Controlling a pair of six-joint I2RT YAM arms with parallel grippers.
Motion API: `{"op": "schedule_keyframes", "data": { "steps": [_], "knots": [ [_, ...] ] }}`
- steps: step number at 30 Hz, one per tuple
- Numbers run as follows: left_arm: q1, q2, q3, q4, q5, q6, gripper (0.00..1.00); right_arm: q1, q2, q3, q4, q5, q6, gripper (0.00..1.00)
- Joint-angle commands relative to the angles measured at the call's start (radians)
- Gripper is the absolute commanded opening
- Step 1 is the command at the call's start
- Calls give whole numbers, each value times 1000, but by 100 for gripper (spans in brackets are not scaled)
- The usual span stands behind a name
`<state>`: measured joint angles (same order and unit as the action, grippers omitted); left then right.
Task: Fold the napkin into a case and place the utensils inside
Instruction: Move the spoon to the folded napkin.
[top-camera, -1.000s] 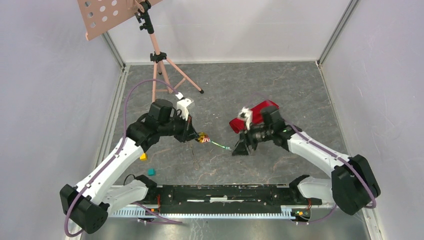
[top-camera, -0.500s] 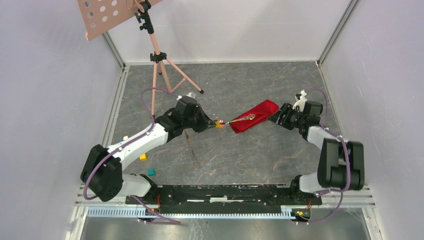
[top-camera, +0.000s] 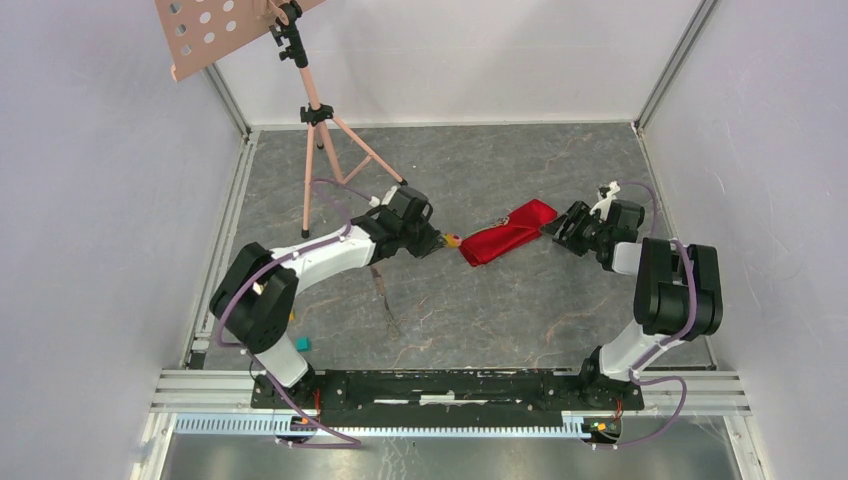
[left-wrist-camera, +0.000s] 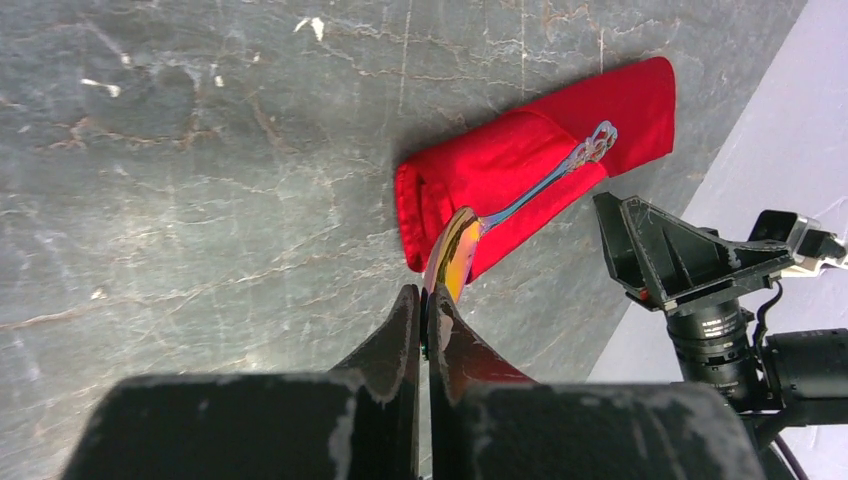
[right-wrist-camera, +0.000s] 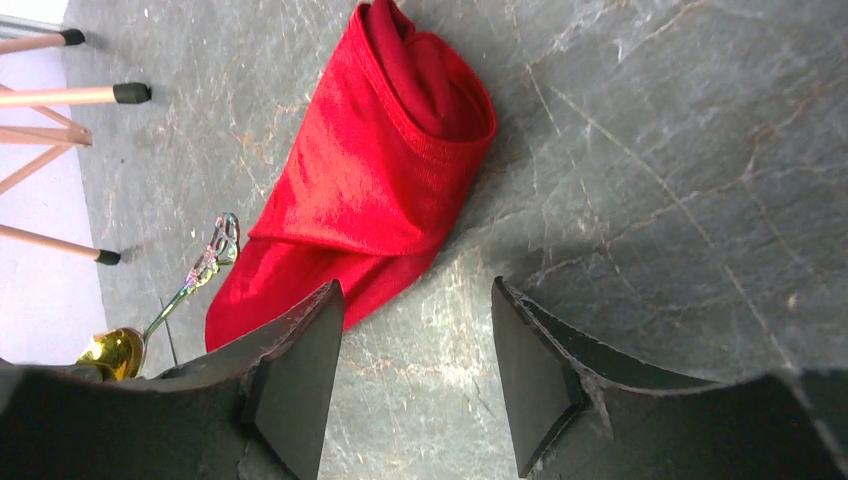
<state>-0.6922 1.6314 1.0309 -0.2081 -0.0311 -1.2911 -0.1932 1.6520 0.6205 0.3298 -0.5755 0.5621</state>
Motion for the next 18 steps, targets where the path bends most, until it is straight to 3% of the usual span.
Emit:
{"op": "schedule_keyframes", "data": {
  "steps": [1,18],
  "knots": [
    [-21,42,90,-4,-33,-83,2,-7,41,49,89,5,29,62],
    [-56,28,11,-6,-32,-102,2,-8,114,40,175,-6,52,56]
  ]
}}
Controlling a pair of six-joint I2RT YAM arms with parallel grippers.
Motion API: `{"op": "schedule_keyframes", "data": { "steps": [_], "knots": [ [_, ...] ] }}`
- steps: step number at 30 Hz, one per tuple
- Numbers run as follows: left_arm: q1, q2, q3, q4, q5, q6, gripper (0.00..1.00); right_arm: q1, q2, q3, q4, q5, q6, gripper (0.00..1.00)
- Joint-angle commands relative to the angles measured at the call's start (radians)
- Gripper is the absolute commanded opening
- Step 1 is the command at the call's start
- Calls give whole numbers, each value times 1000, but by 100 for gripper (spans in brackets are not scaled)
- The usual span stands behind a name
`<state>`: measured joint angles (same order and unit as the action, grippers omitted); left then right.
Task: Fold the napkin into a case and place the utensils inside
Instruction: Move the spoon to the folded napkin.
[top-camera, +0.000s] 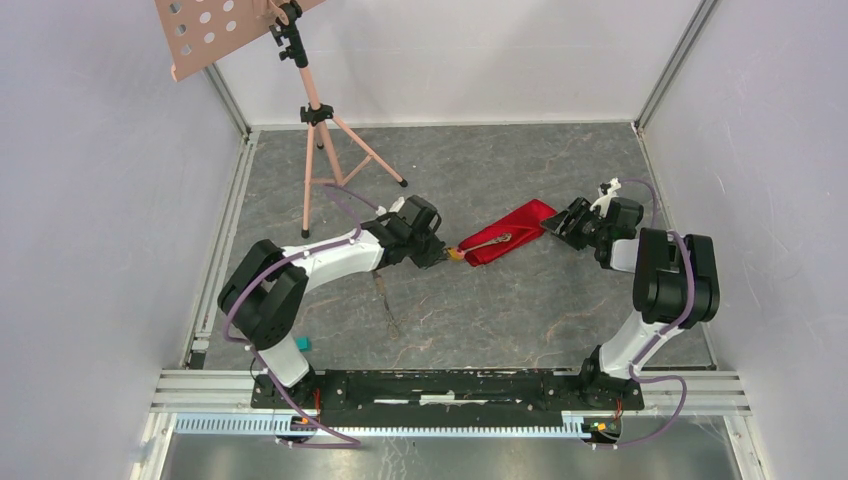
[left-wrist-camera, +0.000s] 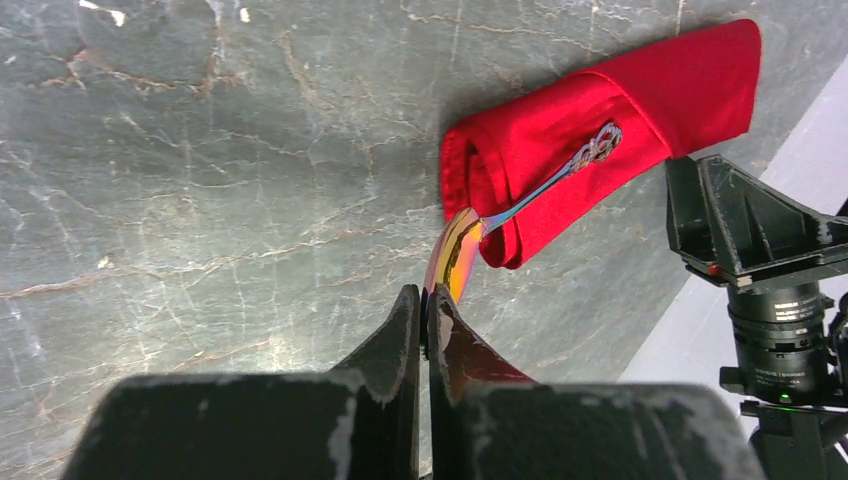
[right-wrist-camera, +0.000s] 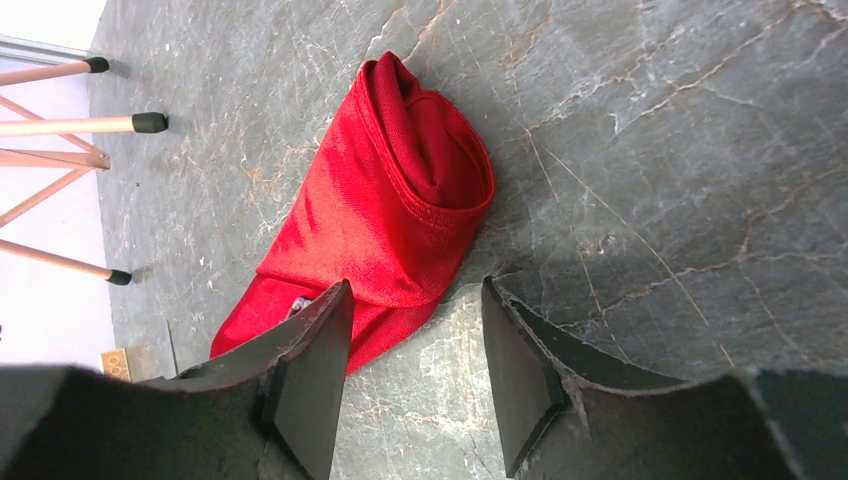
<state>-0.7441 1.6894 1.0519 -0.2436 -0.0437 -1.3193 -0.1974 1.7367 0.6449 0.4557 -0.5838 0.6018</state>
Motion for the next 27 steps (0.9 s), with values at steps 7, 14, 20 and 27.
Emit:
{"op": "schedule_keyframes", "data": {
  "steps": [7,14,20,27],
  "knots": [
    [-2,8,20,60,-26,-80,2,-1,67,38,76,-6,31,50],
    [2,61,60,83,-3,-99,2,2,107,55,111,-19,55,41],
    [1,95,82,133,7,-107,2,3,126,50,130,-28,57,32],
    [2,144,122,182,17,-120,2,4,137,42,148,-35,64,26]
  ]
}}
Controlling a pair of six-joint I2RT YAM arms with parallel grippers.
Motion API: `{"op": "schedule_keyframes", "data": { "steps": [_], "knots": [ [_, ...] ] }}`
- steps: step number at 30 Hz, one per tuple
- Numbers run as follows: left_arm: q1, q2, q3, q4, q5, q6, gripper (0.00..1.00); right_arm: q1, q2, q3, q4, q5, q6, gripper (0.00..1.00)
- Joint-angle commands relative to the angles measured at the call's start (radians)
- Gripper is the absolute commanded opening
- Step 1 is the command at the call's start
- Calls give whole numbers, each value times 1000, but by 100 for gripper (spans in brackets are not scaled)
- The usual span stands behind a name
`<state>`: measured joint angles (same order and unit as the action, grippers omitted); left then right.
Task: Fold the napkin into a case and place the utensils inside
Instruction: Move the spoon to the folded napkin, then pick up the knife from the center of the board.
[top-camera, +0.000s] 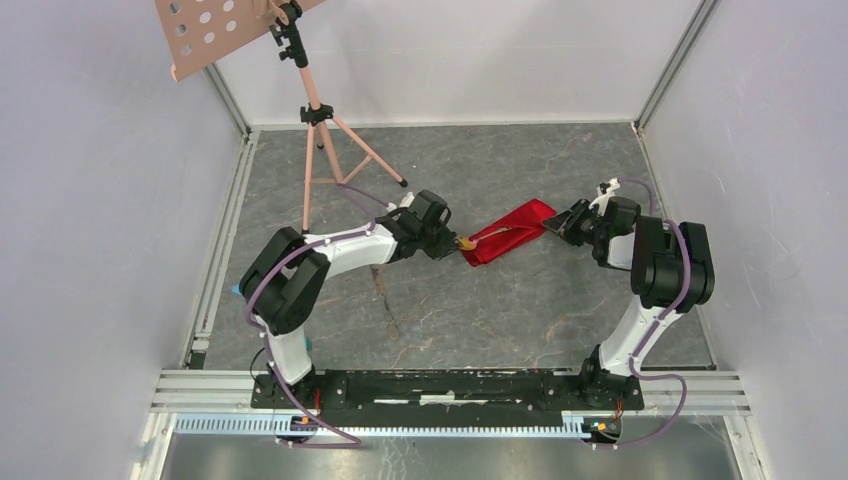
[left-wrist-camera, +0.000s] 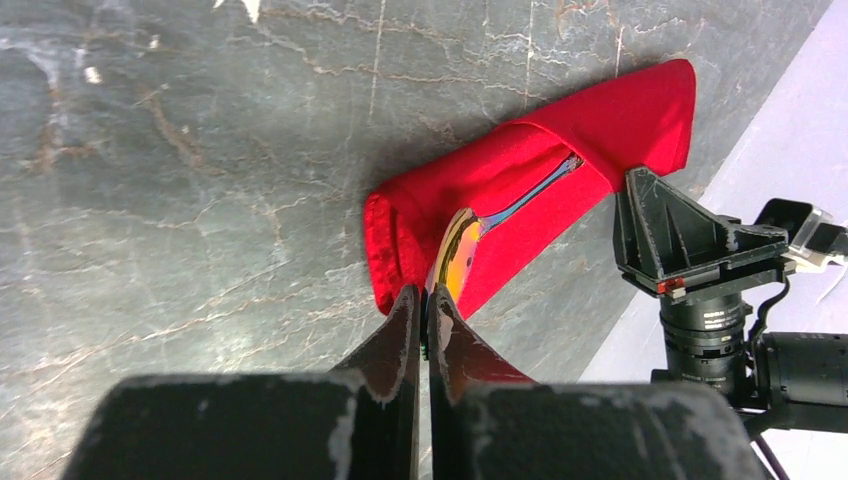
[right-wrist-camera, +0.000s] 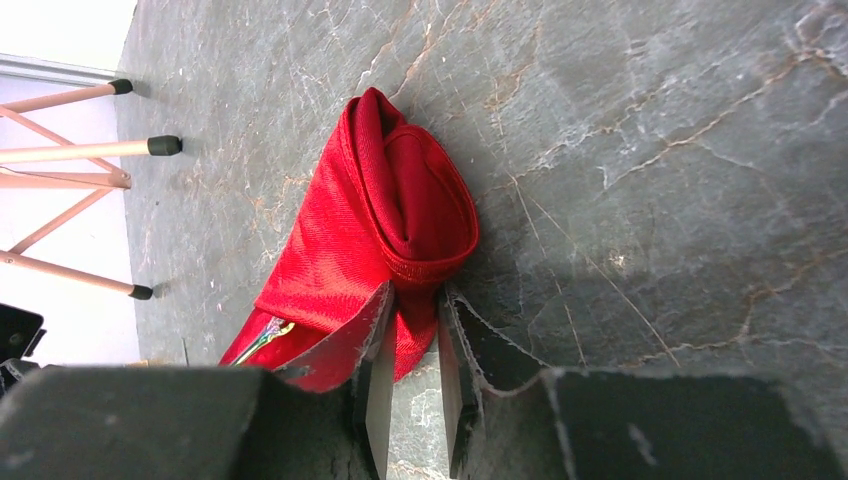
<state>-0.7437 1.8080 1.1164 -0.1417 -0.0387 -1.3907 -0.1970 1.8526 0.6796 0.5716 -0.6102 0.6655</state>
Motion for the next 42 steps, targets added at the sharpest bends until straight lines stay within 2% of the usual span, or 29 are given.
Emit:
{"op": "schedule_keyframes", "data": {
  "steps": [1,24,42],
  "knots": [
    [1,31,65,84,11,-52,2,4,22,6,35,-10,0,26],
    [-39,183,174,199,16,-145,2,5,26,-6,56,-19,4,22],
    [-43,225,138,275,-47,-234,2,4,26,-8,60,-22,3,21]
  ]
}}
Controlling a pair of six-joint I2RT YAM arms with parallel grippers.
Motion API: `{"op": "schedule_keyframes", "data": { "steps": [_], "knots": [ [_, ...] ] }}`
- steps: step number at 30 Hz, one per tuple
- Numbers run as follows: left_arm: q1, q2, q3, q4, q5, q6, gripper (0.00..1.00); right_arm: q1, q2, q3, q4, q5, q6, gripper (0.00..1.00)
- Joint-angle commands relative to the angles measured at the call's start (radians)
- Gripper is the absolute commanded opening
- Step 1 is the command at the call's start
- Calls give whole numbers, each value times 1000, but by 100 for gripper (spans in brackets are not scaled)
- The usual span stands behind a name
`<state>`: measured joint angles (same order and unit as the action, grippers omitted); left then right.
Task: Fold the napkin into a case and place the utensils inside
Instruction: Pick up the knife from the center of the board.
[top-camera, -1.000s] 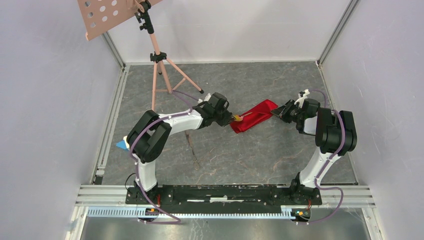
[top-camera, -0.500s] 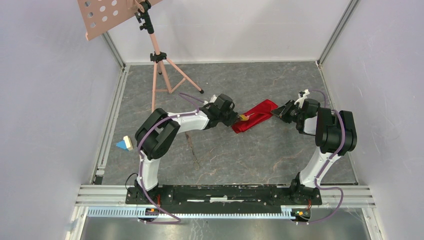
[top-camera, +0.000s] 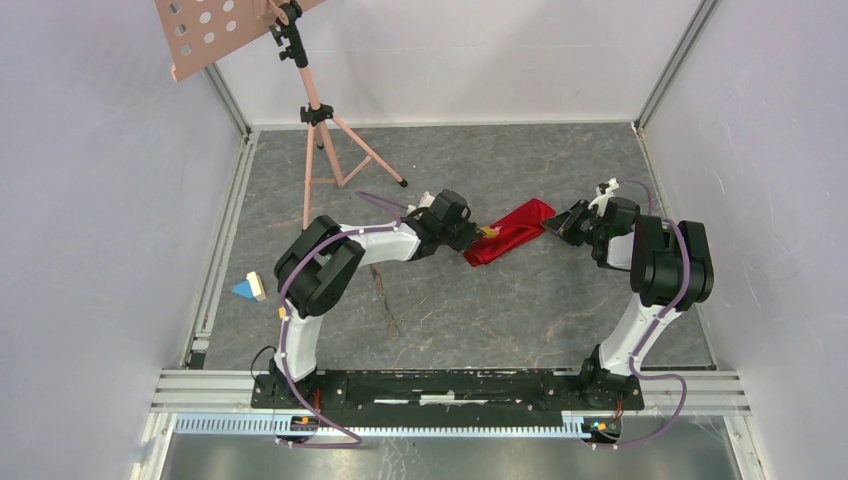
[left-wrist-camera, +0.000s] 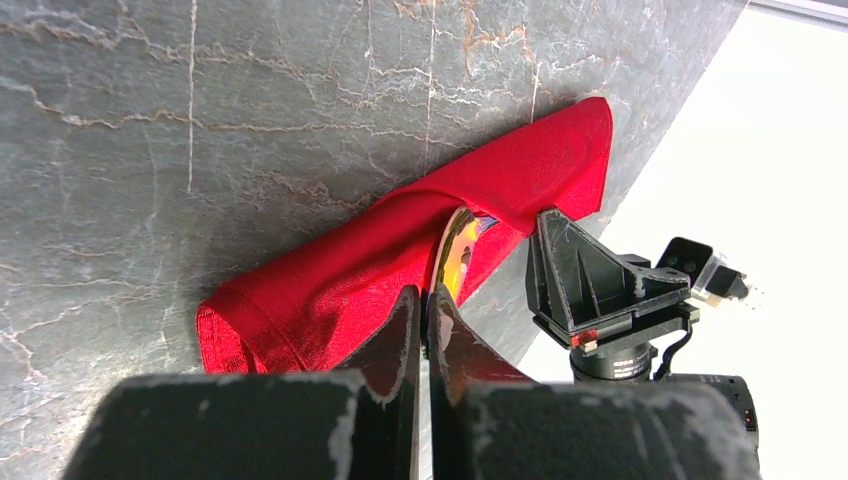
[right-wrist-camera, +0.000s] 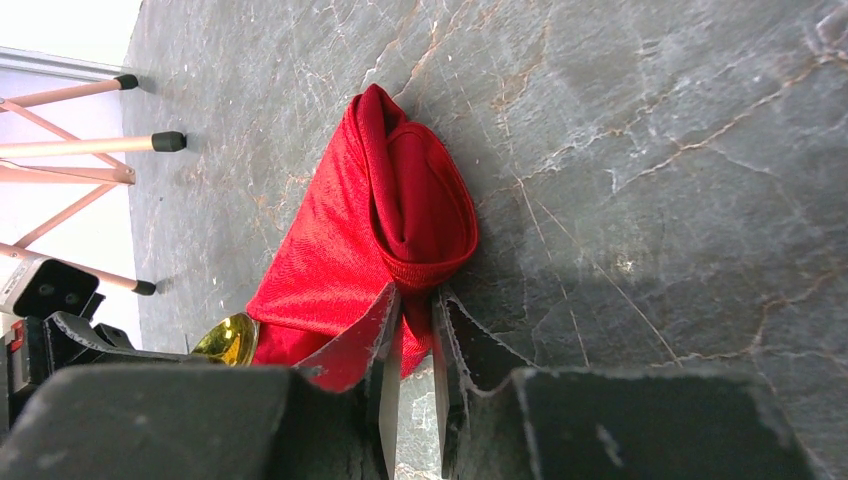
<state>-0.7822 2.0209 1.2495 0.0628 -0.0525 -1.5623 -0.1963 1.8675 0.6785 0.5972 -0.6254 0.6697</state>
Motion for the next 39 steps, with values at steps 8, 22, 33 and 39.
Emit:
{"op": "schedule_keyframes", "data": {
  "steps": [8,22,33,39],
  "knots": [
    [-2,30,14,63,19,-76,10,4,13,-7,32,-8,-3,21],
    [21,-253,-137,12,17,175,55,3,-50,3,-71,41,-82,24],
    [26,-865,-502,-127,33,730,66,59,-337,-13,-392,269,-227,68],
    [26,-1307,-592,-503,-209,826,80,419,-587,-10,-628,587,-335,84]
  ]
}}
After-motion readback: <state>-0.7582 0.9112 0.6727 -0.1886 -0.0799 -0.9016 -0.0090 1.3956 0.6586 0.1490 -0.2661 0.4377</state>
